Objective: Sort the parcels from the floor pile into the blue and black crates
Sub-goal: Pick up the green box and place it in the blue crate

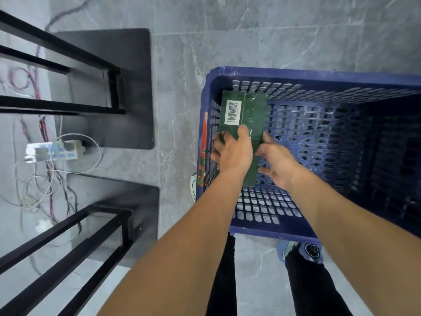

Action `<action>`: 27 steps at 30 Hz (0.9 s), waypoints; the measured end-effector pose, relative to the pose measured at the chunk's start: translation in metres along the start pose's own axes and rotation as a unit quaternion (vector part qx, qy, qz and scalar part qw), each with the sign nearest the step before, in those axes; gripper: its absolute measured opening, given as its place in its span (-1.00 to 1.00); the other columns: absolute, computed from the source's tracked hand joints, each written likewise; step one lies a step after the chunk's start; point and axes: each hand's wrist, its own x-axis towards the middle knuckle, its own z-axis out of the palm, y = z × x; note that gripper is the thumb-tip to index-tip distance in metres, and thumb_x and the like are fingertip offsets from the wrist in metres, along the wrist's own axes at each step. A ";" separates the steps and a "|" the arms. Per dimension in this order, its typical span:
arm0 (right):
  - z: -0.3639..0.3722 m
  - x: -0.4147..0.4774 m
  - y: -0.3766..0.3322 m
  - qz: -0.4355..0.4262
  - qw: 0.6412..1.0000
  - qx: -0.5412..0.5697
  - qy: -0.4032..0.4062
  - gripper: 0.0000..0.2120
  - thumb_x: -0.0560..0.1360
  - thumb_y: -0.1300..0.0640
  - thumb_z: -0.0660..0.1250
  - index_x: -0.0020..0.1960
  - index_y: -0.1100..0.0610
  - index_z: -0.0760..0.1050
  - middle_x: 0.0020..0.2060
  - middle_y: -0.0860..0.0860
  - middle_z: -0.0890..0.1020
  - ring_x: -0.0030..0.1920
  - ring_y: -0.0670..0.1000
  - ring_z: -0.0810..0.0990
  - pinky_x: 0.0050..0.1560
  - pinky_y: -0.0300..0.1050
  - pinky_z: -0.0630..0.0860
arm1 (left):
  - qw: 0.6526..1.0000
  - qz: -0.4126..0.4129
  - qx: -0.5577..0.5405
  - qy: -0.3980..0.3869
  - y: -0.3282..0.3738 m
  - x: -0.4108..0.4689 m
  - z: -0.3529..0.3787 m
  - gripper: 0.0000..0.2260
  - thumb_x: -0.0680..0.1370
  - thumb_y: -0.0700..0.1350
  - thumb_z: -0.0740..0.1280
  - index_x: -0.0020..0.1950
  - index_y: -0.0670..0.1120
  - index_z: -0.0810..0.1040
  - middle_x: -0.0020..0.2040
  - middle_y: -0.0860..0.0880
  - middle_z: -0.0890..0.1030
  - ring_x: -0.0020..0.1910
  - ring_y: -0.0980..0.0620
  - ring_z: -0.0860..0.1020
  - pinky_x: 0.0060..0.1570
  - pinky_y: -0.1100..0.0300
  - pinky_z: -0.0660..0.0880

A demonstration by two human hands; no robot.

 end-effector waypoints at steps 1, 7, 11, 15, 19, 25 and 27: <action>0.001 0.002 0.001 0.001 1.000 -0.003 -0.004 -0.26 0.49 0.23 0.24 0.61 -0.19 0.28 0.43 -0.14 0.54 0.40 0.01 0.49 0.40 0.19 0.44 | 1.000 -0.001 0.005 0.000 -0.001 0.000 0.002 -0.35 0.67 0.28 -0.01 0.69 0.02 0.02 0.69 0.02 -0.06 0.64 -0.14 -0.12 0.55 -0.22 -0.05; 0.002 0.010 0.003 0.005 1.000 0.008 -0.012 -0.27 0.46 0.24 0.24 0.57 -0.23 0.35 0.37 -0.20 0.59 0.39 -0.02 0.50 0.35 0.10 0.48 | 0.999 -0.018 0.045 0.021 -0.010 0.007 0.010 -0.41 0.66 0.25 -0.06 0.66 0.06 0.17 0.69 0.04 0.05 0.63 -0.09 -0.06 0.53 -0.25 -0.06; 0.003 0.010 0.007 0.008 1.000 -0.004 -0.013 -0.06 0.31 0.18 0.27 0.65 -0.25 0.17 0.53 -0.17 0.43 0.49 0.01 0.41 0.51 0.22 0.36 | 0.999 0.007 0.048 0.015 -0.020 0.009 0.012 -0.44 0.68 0.23 -0.10 0.64 0.05 0.24 0.69 0.01 0.06 0.64 -0.09 -0.01 0.56 -0.19 -0.05; 0.007 0.014 0.007 0.006 1.000 -0.005 -0.008 -0.05 0.30 0.18 0.28 0.65 -0.26 0.15 0.56 -0.16 0.39 0.50 0.01 0.39 0.50 0.17 0.38 | 0.999 0.023 0.026 -0.018 -0.020 0.007 0.009 -0.46 0.72 0.18 -0.11 0.67 0.02 0.16 0.69 -0.01 -0.01 0.66 -0.08 -0.07 0.57 -0.14 -0.11; 0.008 0.010 -0.001 0.018 1.000 0.010 -0.006 -0.12 0.43 0.21 0.30 0.68 -0.18 0.11 0.50 -0.14 0.46 0.48 0.02 0.42 0.51 0.15 0.36 | 0.999 -0.020 0.003 -0.038 -0.011 0.007 0.014 -0.44 0.70 0.27 -0.08 0.67 0.12 0.12 0.69 0.03 -0.16 0.65 -0.16 -0.18 0.55 -0.24 -0.16; 0.006 0.006 -0.003 0.017 0.999 0.024 -0.029 -0.04 0.32 0.18 0.33 0.66 -0.20 0.15 0.50 -0.12 0.47 0.48 0.01 0.42 0.54 0.19 0.30 | 0.998 -0.022 0.013 -0.056 -0.003 0.005 0.011 -0.41 0.68 0.31 -0.10 0.68 0.12 0.05 0.69 -0.02 -0.16 0.65 -0.18 -0.19 0.55 -0.25 -0.19; 0.007 0.005 -0.004 0.017 0.999 0.023 -0.023 -0.08 0.35 0.21 0.31 0.66 -0.20 0.17 0.49 -0.12 0.48 0.44 0.00 0.44 0.52 0.15 0.33 | 0.998 -0.013 0.022 -0.057 -0.006 0.007 0.010 -0.41 0.70 0.27 -0.11 0.69 0.06 0.03 0.70 -0.04 -0.13 0.66 -0.13 -0.18 0.56 -0.19 -0.20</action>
